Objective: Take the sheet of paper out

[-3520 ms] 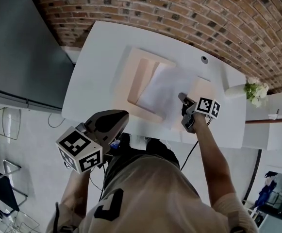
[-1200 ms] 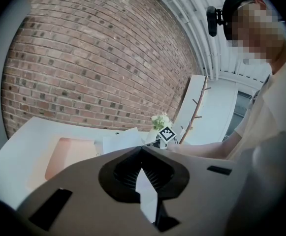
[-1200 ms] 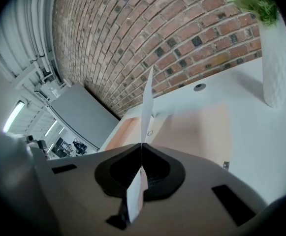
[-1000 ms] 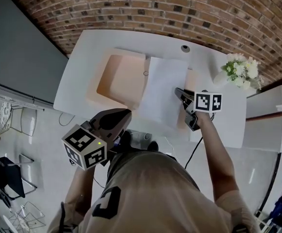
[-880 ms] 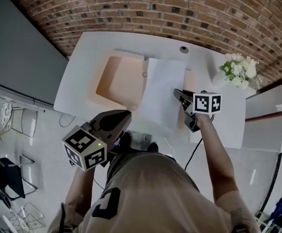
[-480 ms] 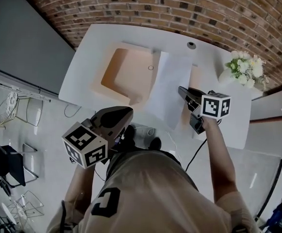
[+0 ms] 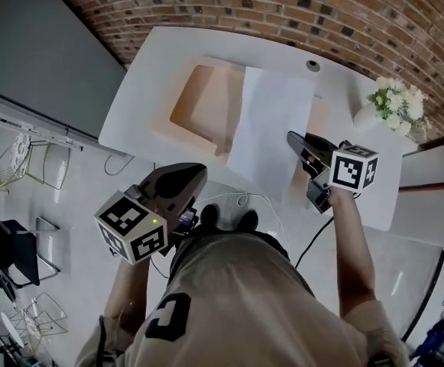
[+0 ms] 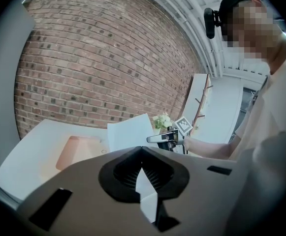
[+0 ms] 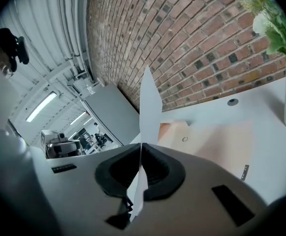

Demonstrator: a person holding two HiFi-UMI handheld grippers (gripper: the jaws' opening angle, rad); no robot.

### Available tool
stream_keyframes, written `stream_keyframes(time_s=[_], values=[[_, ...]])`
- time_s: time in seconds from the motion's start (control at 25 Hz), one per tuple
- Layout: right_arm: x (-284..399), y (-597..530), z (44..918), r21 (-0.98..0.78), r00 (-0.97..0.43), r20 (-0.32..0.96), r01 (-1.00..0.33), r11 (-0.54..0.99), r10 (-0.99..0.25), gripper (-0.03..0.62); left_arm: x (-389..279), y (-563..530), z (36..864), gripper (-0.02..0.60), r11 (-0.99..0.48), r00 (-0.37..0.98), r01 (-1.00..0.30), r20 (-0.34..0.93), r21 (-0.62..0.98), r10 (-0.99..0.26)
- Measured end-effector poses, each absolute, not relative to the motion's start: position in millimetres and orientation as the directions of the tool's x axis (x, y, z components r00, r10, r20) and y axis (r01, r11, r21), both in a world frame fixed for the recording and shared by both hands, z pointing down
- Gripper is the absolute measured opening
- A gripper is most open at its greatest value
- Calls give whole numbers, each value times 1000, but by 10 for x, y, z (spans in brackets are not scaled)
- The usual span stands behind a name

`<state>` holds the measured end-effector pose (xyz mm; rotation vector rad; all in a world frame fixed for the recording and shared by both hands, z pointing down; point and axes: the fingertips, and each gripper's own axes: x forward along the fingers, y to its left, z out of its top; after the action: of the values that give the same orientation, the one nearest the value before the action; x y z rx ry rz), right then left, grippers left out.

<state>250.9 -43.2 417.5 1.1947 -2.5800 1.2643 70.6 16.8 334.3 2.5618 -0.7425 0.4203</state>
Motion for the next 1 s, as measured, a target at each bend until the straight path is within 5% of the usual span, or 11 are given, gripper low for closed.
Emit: stream_keyframes(time_s=[1.0], values=[[1832, -343, 3827, -566, -591, 387, -758, 324, -707, 25, -67, -60, 3424, 14, -821, 898, -418, 314, 389, -309]])
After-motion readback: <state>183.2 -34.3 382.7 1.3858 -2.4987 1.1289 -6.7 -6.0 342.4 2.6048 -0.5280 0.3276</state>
